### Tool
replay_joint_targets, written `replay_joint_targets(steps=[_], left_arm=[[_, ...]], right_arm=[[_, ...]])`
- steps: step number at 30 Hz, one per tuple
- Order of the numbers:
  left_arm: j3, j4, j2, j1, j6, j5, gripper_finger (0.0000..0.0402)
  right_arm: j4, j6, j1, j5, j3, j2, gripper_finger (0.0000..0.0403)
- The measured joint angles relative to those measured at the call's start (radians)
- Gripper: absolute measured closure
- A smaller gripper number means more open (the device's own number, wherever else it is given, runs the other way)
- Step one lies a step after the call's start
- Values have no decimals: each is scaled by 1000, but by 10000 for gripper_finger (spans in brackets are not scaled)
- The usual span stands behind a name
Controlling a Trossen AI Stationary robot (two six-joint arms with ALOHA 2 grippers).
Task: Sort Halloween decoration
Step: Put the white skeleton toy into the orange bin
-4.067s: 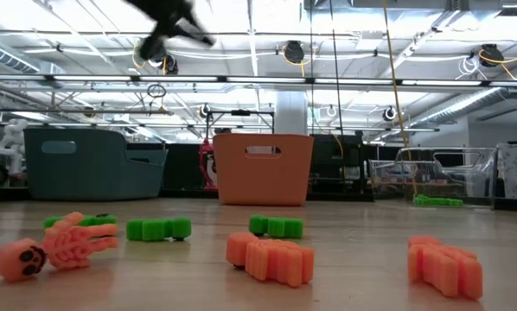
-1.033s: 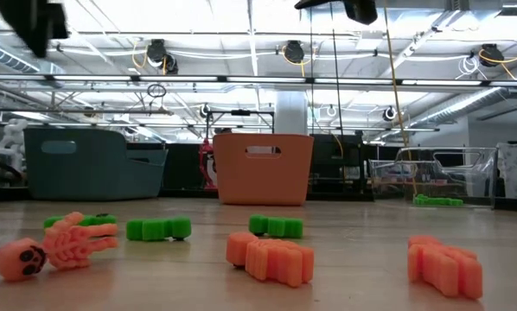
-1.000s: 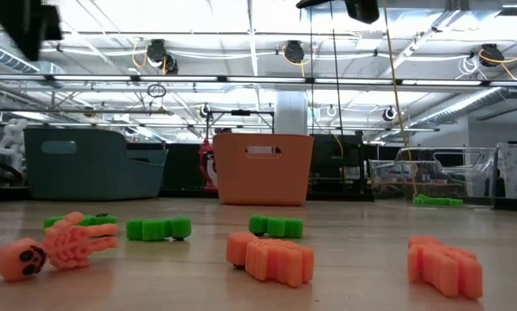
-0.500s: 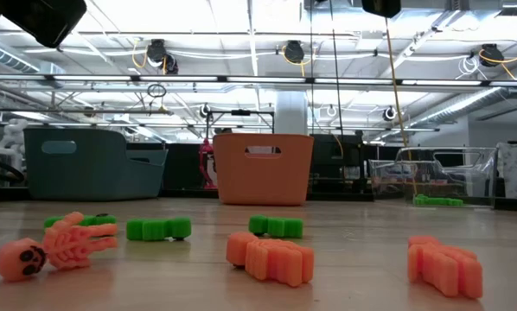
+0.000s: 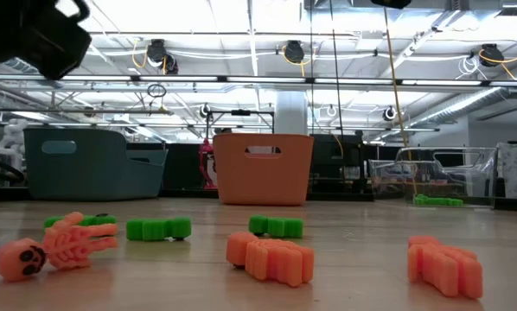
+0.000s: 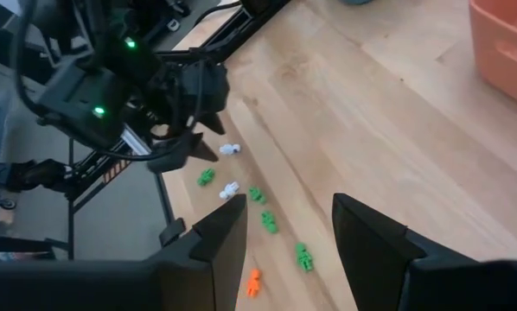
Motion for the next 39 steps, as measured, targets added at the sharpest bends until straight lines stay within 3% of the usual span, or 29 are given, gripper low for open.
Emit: replay_joint_targets(steps=[15, 29, 39], left_arm=[[-14, 10, 90, 0, 31, 23, 175], [-14, 11, 113, 0, 92, 43, 300], [-13, 37, 123, 5, 137, 55, 367]], right_arm=[[-2, 14, 22, 6, 0, 0, 248], [-4, -23, 22, 7, 0, 0, 248], [-6, -28, 22, 34, 0, 0, 248]])
